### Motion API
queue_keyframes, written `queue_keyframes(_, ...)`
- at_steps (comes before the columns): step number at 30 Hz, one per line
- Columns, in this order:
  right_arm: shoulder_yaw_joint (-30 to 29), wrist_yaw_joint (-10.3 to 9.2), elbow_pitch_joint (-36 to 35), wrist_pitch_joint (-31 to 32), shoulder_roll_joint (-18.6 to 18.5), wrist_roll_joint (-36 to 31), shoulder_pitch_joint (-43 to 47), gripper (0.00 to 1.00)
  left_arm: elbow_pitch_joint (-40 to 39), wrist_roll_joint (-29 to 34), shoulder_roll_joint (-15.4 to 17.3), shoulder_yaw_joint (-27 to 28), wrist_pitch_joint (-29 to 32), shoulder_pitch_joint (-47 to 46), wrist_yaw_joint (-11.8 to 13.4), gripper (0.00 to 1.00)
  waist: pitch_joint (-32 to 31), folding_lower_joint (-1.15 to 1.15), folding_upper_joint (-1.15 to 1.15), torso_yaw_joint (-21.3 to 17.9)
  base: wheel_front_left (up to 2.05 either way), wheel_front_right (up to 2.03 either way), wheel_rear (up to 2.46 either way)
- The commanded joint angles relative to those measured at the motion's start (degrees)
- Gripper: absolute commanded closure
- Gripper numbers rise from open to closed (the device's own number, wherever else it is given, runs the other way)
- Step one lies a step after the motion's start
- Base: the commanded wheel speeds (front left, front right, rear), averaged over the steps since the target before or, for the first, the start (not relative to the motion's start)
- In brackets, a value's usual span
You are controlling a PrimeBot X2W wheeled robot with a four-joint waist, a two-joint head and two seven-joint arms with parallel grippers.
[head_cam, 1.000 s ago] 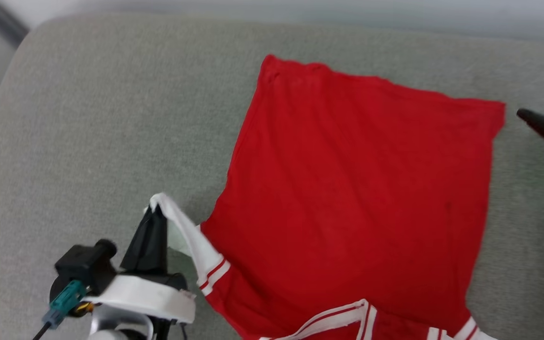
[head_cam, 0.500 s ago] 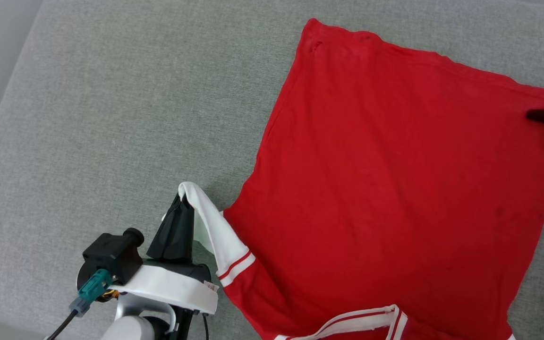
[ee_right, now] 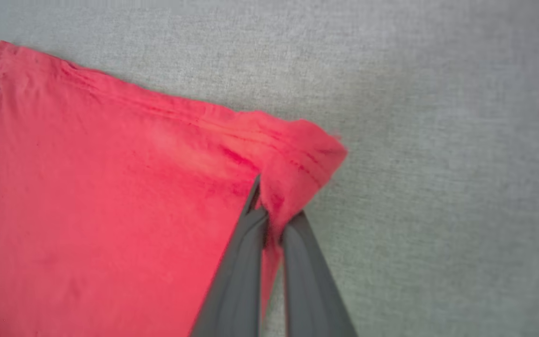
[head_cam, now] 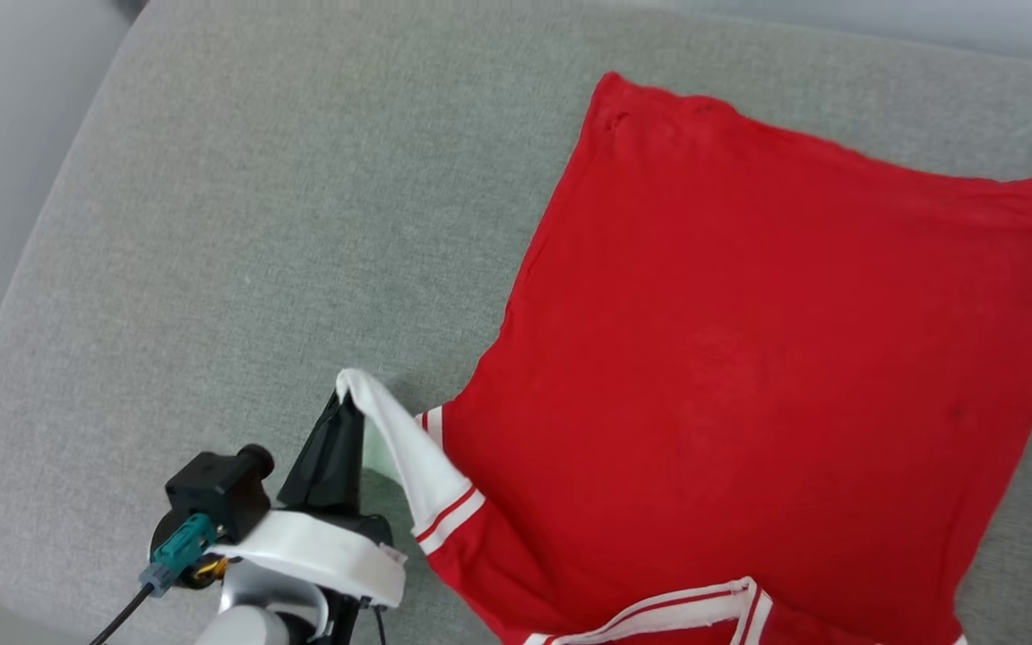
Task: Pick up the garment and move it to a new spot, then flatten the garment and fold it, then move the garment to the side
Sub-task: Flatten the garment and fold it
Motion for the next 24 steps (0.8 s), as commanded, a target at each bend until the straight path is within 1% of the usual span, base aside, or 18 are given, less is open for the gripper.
queue_keyframes(1, 1.1, -0.04, -1.8, 0.2, -1.3, 0.9, 1.6, 1.00, 0.5, -0.3, 0.5, 0.4, -0.1, 1.0, 0.3, 1.00, -1.8, -0.01, 0.00, -1.3, 0.00, 0.00, 0.00)
queue_keyframes(4, 4.3, -0.04, -6.5, 0.5, -3.6, 2.1, 4.8, 1.00, 1.6, -0.9, 1.4, 1.2, 0.1, 2.4, 0.7, 1.00, -4.7, -0.01, 0.00, -3.4, 0.00, 0.00, 0.00)
queue_keyframes(7, 6.1, -0.04, -11.5, 1.5, -6.0, 4.0, 9.8, 1.00, 2.7, -1.4, 2.3, 1.9, 0.4, 4.0, 1.1, 1.00, -7.9, -0.01, 0.00, -5.6, 0.00, 0.00, 0.00)
queue_keyframes(10, 6.9, -0.04, -16.8, 3.0, -8.0, 5.9, 15.8, 1.00, 3.3, -2.1, 3.5, 3.4, 0.6, 5.5, 1.7, 1.00, -10.6, -0.01, 0.00, -8.7, 0.00, 0.00, 0.00)
queue_keyframes(14, 5.9, -0.04, -23.3, 5.1, -8.5, 7.3, 25.9, 1.00, 4.1, -3.2, 4.8, 5.0, 0.7, 7.9, 2.4, 1.00, -13.9, -0.01, 0.00, -13.2, 0.00, 0.00, 0.00)
queue_keyframes(19, 4.2, -0.04, -28.8, 7.2, -5.3, 9.2, 39.6, 1.00, 4.9, -4.7, 6.2, 6.7, 1.6, 10.6, 3.1, 1.00, -16.3, -0.01, 0.00, -18.9, 0.00, 0.00, 0.00)
queue_keyframes(24, 2.7, -0.04, -31.3, 7.8, -0.6, 10.8, 51.3, 1.00, 4.8, -5.5, 7.2, 7.7, 2.3, 12.8, 4.0, 1.00, -16.7, -0.01, 0.00, -22.6, 0.00, 0.00, 0.00)
